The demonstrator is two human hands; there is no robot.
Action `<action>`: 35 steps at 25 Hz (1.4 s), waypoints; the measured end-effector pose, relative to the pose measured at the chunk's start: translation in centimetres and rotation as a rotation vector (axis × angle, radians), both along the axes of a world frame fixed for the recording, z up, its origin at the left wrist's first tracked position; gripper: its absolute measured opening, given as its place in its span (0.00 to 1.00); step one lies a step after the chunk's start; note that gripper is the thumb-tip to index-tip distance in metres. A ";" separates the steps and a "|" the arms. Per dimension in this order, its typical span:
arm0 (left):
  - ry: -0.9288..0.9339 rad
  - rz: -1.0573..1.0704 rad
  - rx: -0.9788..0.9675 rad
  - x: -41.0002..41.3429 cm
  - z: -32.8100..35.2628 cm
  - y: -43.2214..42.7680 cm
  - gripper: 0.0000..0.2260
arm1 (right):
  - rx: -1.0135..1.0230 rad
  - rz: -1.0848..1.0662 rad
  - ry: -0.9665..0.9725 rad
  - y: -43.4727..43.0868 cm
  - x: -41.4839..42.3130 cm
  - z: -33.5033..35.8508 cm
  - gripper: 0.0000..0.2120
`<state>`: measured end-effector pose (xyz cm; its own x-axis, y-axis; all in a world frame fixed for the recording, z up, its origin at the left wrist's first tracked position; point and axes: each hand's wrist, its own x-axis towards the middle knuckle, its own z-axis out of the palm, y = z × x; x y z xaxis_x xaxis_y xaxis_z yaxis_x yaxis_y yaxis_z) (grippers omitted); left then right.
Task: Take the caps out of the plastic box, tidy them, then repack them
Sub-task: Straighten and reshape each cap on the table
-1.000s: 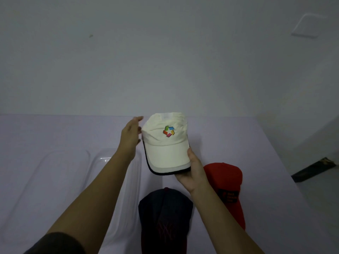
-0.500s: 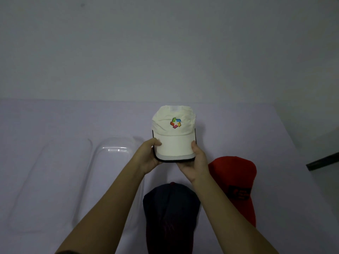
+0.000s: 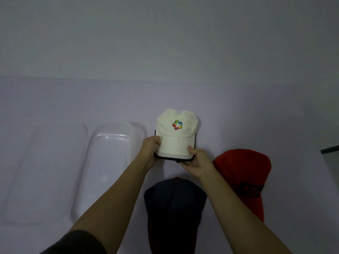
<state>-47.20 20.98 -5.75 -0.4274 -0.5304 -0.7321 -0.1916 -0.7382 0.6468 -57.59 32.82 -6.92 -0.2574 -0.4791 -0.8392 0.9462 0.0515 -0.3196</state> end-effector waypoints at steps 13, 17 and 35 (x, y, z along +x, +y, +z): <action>-0.433 -0.265 -0.581 1.0 -3.1 1.3 0.08 | 0.451 0.408 0.788 0.2 0.0 -3.4 0.15; -0.442 -0.307 -0.571 1.2 -2.8 1.6 0.13 | 0.488 0.478 0.856 0.4 0.1 -3.1 0.19; -0.410 -0.365 -0.599 2.9 1.7 3.2 0.04 | 0.406 0.556 0.917 1.4 1.4 -0.2 0.25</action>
<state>-44.29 24.14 -4.05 -0.4083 -0.7609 -0.5042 -0.6611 -0.1344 0.7381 -56.22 34.26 -7.15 -0.6895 -0.4552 -0.5634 0.1794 0.6463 -0.7417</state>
